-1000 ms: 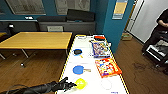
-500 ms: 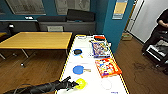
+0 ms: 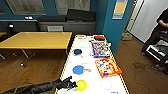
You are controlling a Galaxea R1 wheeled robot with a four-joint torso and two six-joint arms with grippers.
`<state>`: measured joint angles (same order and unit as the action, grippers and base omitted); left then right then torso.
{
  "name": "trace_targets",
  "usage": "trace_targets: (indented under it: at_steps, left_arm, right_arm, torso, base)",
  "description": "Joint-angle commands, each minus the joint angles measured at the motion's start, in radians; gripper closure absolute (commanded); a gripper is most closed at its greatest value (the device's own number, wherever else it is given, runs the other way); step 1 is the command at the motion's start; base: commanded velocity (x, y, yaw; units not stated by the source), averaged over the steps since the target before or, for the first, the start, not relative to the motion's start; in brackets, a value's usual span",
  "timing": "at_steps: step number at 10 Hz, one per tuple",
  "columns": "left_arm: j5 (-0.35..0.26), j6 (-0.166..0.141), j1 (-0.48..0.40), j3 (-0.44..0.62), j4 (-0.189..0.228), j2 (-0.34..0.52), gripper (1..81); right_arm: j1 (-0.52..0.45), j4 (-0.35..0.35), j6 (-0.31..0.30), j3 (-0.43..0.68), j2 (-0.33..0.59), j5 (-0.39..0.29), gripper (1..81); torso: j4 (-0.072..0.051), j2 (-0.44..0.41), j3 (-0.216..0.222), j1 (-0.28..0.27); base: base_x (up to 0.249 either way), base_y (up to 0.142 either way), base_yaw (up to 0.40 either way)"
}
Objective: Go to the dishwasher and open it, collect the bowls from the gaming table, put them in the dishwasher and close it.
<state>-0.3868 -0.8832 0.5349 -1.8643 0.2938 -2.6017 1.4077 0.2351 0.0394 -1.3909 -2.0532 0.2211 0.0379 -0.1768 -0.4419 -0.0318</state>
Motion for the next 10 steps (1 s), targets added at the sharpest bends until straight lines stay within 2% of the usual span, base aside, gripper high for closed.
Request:
trace_targets:
  at_steps: [1, 3, 4, 5, 7, 9, 10]
  left_arm:
    - [-0.041, -0.002, -0.305, 0.394, 0.027, 0.219, 81.1]
    - [-0.055, 0.003, -0.296, 0.499, 0.041, 0.311, 81.1]
    - [-0.076, 0.01, -0.276, 0.583, 0.044, 0.393, 81.1]
    - [-0.073, 0.01, -0.273, 0.702, 0.068, 0.501, 81.1]
    - [-0.076, 0.012, -0.244, 0.841, 0.087, 0.655, 81.1]
    - [-0.06, 0.058, -0.07, 0.876, 0.131, 0.744, 81.1]
    - [-0.028, 0.073, 0.041, 0.867, 0.192, 0.75, 81.1]
  right_arm:
    - [-0.041, -0.014, -0.001, 0.04, 0.068, -0.065, 81.1]
    - [-0.029, -0.019, -0.003, 0.014, 0.069, -0.063, 81.1]
    - [-0.023, -0.02, 0.002, 0.006, 0.066, -0.065, 81.1]
    - [-0.015, -0.02, 0.004, 0.001, 0.065, -0.063, 81.1]
    - [-0.011, -0.02, -0.003, -0.003, 0.068, -0.065, 81.1]
    - [-0.002, -0.02, -0.004, -0.014, 0.066, -0.065, 81.1]
    - [0.006, -0.022, -0.004, -0.019, 0.065, -0.065, 81.1]
  torso:
    - [0.0, 0.0, 0.0, 0.0]
    - [0.0, 0.0, 0.0, 0.0]
    - [0.0, 0.0, 0.0, 0.0]
    - [0.0, 0.0, 0.0, 0.0]
    - [0.0, 0.0, 0.0, 0.0]
    - [0.0, 0.0, 0.0, 0.0]
    - [0.0, 0.0, 0.0, 0.0]
  base:
    - [0.0, 0.0, 0.0]
    - [0.0, 0.0, 0.0]
    - [0.0, 0.0, 0.0]
    - [0.0, 0.0, 0.0]
    - [0.0, 0.0, 0.0]
    - [0.0, 0.0, 0.0]
    - [0.0, 0.0, 0.0]
